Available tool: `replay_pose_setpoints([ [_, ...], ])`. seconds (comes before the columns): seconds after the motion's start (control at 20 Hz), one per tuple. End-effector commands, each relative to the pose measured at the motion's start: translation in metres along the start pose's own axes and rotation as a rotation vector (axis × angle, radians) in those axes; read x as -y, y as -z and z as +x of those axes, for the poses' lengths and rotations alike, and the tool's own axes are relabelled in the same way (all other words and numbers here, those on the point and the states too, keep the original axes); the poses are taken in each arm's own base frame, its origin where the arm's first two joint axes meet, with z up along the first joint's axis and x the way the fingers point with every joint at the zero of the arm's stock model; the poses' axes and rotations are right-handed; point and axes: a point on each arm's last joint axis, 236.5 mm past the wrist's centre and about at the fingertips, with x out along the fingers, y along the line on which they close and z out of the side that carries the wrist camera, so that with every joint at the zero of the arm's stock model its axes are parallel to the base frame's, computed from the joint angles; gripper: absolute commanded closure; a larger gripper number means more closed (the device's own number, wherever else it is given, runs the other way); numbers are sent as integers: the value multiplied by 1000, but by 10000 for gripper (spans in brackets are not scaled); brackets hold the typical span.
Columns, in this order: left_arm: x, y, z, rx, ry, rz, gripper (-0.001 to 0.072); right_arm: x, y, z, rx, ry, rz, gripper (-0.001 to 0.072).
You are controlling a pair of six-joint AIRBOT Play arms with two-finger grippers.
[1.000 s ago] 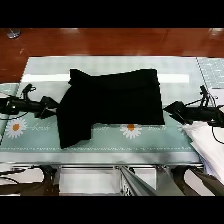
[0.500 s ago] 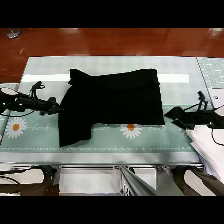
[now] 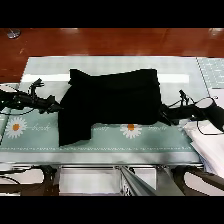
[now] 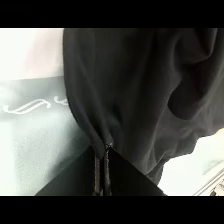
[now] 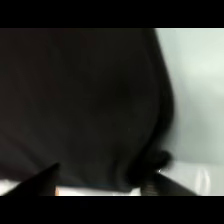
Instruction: Fold the shirts.
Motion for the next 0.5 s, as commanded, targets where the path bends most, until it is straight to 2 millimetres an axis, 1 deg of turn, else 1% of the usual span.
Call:
replay_pose_setpoints([
  [0.0,4,-3,0,12,16,-4,684,-26,-20,9,26,-45,-3,445],
  [0.05,10,-7,-1,27,40,-10,684,-31,-21,11,21,-46,-27,697],
  [0.1,18,-12,-3,50,68,-15,684,-37,-23,11,14,-50,-46,691],
  [0.15,28,-22,-9,86,93,3,684,-46,-28,5,13,-62,-70,691],
  [0.2,44,-36,-23,138,117,28,684,-60,-41,-10,35,-73,-117,691],
  [0.25,69,-57,-47,225,152,75,685,-82,-61,-37,92,-88,-183,692],
  [0.3,104,-82,-83,343,193,141,685,-108,-84,-74,181,-106,-238,692],
  [0.35,141,-102,-125,469,222,220,685,-142,-108,-125,304,-132,-304,692],
  [0.4,182,-117,-175,611,228,318,685,-175,-123,-179,424,-158,-372,692],
  [0.45,218,-122,-221,736,217,396,685,-208,-129,-240,555,-175,-452,692],
])
